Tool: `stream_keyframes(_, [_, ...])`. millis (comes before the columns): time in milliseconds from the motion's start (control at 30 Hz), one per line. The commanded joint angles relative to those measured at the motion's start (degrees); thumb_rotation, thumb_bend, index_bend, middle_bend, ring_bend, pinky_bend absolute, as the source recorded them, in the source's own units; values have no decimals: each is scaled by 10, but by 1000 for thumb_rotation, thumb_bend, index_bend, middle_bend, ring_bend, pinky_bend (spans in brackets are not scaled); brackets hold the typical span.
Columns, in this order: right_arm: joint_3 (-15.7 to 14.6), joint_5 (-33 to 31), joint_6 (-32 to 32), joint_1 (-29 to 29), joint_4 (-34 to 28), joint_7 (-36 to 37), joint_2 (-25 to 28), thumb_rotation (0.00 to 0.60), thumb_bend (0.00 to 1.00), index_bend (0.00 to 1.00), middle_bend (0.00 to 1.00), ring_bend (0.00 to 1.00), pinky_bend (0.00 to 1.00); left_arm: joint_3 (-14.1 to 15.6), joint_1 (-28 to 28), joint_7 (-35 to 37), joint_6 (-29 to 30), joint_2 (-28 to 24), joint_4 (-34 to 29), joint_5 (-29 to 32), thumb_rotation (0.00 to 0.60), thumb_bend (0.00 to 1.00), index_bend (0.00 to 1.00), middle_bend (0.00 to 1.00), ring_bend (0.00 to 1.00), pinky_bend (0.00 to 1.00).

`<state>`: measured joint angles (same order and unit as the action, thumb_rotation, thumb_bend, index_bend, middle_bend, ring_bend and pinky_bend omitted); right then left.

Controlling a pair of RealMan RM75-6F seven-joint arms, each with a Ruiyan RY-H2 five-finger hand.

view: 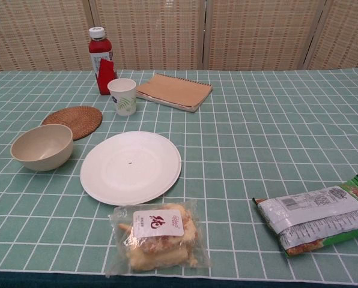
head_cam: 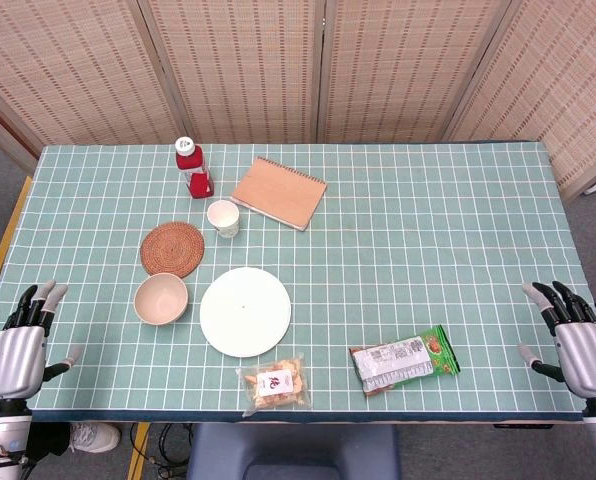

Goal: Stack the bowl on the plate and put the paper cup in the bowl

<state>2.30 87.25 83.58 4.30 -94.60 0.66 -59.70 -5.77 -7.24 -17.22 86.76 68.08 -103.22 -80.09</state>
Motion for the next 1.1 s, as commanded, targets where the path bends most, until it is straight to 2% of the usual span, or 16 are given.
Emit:
stream_keyframes(33, [0,0,-1,0,1,1,-1,600,235,124,125,43,125,0,0,1,-1,0,-1,0,600,223,100,16,35,252])
stream_keyframes(500, [3,2,6,0,-3,-2,3,600,235,124,126,43,125,1,-8,11,-11,-10,11,-15,600,224,105,16,47,252])
stream_keyframes(733, [8,3,13,0,-12,-11,12,600,235,124,126,43,125,9,-36,57,-50,-27,41,-55,600,224,138,44,144,257])
stream_keyframes(833, [8,4,14,0,-15,-13,14,600,235,124,127,43,125,9,-49,60,-60,-25,56,-71,600,224,150,99,203,322])
stream_keyframes(933, [7,2,14,-2,-17,-15,15,600,235,124,127,43,125,11,-63,57,-72,-20,73,-87,600,224,176,210,297,440])
stream_keyframes(1033, [7,2,15,-3,-18,-16,15,600,235,124,127,43,125,13,-73,51,-85,-19,80,-95,600,224,217,400,454,600])
stream_keyframes(1100, [6,2,15,-3,-19,-17,15,600,235,124,127,43,125,17,-82,42,-99,-20,82,-100,600,224,250,567,603,726])
